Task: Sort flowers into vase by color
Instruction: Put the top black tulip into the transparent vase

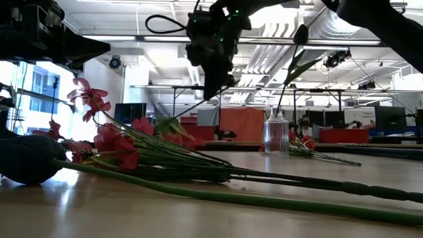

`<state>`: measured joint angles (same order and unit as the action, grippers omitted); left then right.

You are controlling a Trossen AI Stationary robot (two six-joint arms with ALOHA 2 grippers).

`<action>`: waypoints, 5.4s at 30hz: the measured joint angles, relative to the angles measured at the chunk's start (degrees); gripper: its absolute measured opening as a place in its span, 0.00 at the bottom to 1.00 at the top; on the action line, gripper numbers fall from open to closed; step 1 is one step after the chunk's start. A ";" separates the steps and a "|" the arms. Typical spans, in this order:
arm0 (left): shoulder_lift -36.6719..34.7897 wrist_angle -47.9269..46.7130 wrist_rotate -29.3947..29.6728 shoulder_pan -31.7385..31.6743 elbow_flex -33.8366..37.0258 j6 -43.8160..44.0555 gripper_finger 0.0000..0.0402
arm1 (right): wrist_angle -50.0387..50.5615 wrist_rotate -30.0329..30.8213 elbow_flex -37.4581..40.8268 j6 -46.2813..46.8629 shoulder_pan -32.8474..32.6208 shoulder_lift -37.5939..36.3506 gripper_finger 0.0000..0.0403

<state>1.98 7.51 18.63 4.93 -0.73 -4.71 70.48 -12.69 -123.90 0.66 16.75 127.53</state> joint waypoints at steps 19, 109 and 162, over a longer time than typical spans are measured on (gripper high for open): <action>0.00 -0.05 -0.09 0.00 0.00 0.00 0.00 | 19.56 -12.15 -0.93 -13.22 2.56 -7.21 0.00; 40.71 30.70 -0.08 -2.13 -25.79 23.58 0.00 | -124.56 0.25 75.95 22.85 -4.31 -44.57 0.00; 80.65 44.13 -14.93 -9.03 -56.11 17.86 0.24 | -123.90 -4.09 75.95 15.78 -5.87 -48.20 0.00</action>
<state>82.63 51.64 3.71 -4.10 -56.84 13.15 -53.42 -16.78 -47.94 16.44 10.87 79.33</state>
